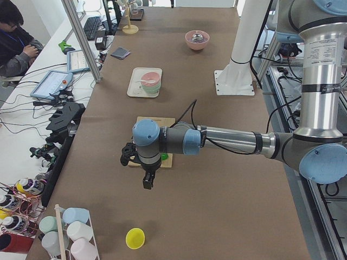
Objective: Stack pink bowl on green and place spoon
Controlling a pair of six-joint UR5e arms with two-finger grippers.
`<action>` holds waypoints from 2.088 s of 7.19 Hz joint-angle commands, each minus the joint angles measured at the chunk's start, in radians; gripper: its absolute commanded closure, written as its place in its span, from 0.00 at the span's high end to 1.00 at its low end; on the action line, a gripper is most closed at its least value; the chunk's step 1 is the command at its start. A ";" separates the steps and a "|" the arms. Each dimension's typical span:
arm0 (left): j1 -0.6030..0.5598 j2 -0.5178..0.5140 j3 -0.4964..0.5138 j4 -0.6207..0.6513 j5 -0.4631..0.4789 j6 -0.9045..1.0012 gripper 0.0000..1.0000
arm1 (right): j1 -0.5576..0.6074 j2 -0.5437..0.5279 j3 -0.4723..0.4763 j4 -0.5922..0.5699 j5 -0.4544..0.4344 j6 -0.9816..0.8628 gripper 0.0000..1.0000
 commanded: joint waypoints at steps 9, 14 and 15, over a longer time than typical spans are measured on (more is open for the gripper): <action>0.000 0.028 0.003 -0.012 0.002 0.000 0.98 | 0.000 -0.046 0.041 0.002 0.043 -0.005 1.00; 0.000 0.028 -0.002 -0.014 -0.002 0.000 0.98 | 0.000 -0.049 0.041 0.002 0.043 -0.006 1.00; 0.000 0.028 0.000 -0.012 -0.002 0.000 0.98 | -0.002 -0.049 0.041 0.002 0.043 -0.006 1.00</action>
